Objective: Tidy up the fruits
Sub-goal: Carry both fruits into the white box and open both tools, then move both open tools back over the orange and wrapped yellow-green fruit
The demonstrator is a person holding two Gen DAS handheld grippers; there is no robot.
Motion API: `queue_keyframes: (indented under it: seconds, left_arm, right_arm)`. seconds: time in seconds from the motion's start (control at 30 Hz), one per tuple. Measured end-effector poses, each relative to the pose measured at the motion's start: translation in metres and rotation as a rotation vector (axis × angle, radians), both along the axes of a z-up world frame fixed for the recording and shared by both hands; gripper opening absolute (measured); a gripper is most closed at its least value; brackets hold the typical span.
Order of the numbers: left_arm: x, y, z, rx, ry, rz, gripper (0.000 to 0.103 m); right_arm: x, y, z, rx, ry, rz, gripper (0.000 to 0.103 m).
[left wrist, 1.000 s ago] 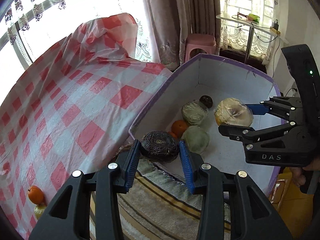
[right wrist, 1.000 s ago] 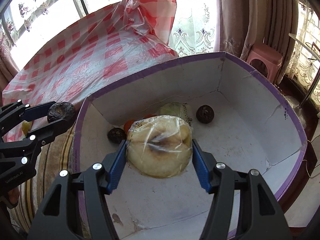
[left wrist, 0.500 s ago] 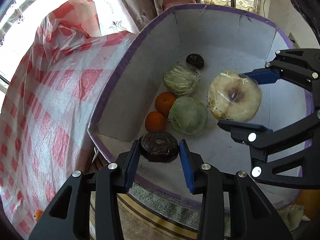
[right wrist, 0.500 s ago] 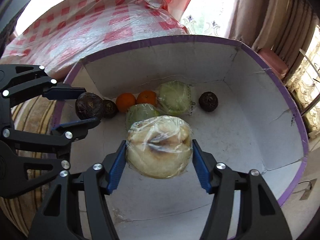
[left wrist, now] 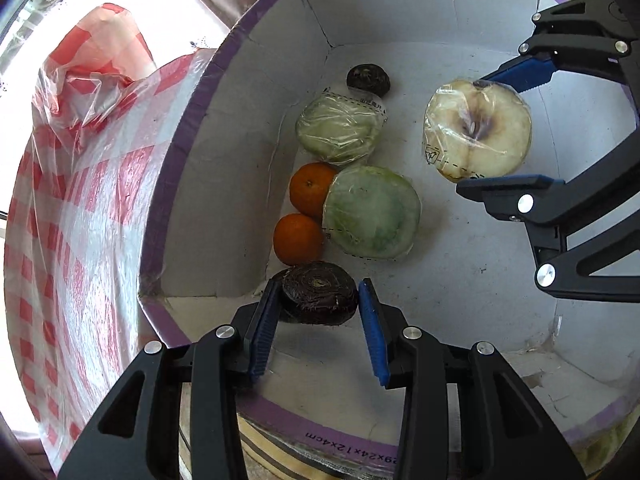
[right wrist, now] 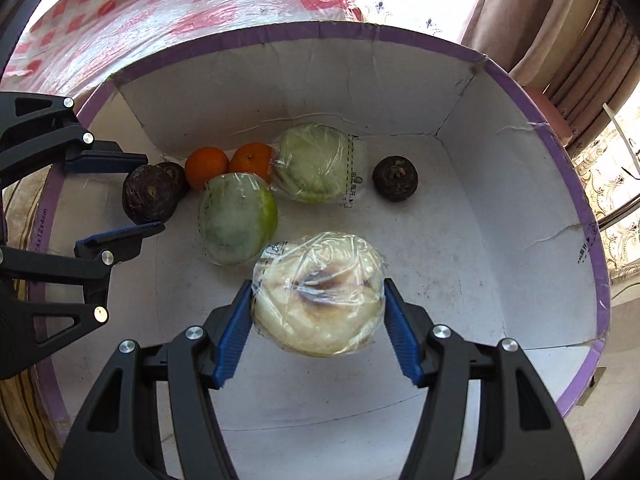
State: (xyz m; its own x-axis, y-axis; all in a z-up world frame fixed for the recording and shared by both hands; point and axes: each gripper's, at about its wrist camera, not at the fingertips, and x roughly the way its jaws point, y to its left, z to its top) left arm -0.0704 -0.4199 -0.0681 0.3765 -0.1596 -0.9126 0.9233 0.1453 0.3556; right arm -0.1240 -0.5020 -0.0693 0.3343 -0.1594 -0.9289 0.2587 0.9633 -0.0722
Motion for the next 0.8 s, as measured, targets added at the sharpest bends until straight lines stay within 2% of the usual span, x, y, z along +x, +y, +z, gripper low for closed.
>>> queue_keyframes:
  seconds: [0.1,0.17,0.33,0.53,0.67,0.8]
  left_arm:
    - [0.002,-0.002,-0.004,0.021,-0.002,-0.004,0.038]
    - [0.003,-0.003,-0.005,0.026,-0.006,-0.007,0.038]
    - [0.001,-0.003,-0.007,0.014,-0.010,-0.002,0.040]
    - [0.001,0.000,-0.001,-0.019,0.027,-0.015,0.061]
    - [-0.001,0.005,0.012,-0.077,0.013,-0.016,0.081]
    - [-0.006,0.012,0.025,-0.133,-0.008,-0.028,0.087]
  right_arm:
    - [0.003,0.000,-0.003,0.003,0.033,0.023,0.063]
    - [0.005,-0.001,-0.001,-0.008,0.025,0.022,0.068]
    - [0.006,-0.001,0.001,-0.004,0.010,0.014,0.072]
    - [0.001,0.000,0.008,-0.003,-0.010,0.006,0.078]
    - [-0.002,0.001,0.010,0.003,-0.028,-0.005,0.082]
    - [-0.005,0.002,0.018,-0.012,-0.052,-0.021,0.085]
